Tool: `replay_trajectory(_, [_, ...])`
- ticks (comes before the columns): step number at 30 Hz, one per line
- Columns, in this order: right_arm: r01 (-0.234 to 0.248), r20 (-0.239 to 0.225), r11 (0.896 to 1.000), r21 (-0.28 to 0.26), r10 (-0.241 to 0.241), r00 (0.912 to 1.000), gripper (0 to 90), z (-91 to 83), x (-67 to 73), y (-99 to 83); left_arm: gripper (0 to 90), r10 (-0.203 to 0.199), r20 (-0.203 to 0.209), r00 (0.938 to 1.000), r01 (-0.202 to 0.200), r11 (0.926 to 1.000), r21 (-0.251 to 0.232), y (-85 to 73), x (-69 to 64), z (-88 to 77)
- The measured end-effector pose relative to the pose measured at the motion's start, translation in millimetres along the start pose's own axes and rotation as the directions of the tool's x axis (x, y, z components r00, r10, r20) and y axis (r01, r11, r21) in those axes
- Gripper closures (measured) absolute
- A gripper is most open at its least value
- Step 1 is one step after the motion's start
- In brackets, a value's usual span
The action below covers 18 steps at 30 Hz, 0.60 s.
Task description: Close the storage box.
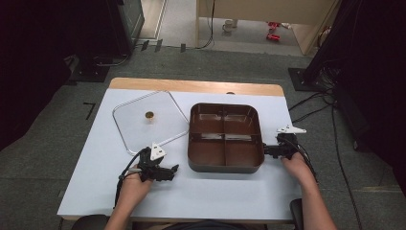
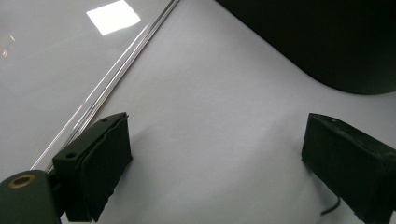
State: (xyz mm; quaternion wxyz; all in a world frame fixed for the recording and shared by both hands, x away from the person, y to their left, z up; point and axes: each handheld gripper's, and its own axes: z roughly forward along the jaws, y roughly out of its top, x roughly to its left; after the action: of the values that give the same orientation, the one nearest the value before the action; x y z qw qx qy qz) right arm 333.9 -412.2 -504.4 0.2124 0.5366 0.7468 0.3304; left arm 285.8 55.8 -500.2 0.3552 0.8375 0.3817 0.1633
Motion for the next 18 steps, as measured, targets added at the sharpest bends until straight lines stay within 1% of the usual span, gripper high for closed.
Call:
replay_trajectory(8, [0.001,0.004,1.000,0.000,-0.001,1.0000,9.0,-0.1,0.3,0.0,8.5,0.003,-0.002,1.0000,-0.003,1.0000,-0.001,-0.2,-0.5,-0.3])
replay_trajectory(12, [-0.010,0.003,1.000,-0.003,0.010,0.9999,10.1,-0.7,-0.7,-0.1,8.4,-0.001,0.002,1.0000,0.001,1.0000,-0.001,-0.2,0.1,-0.2])
replay_trajectory(18, [-0.001,0.009,1.000,-0.001,0.001,1.0000,10.0,-0.2,0.1,0.1,8.3,-0.002,0.001,1.0000,0.002,1.0000,0.000,0.1,0.0,0.2])
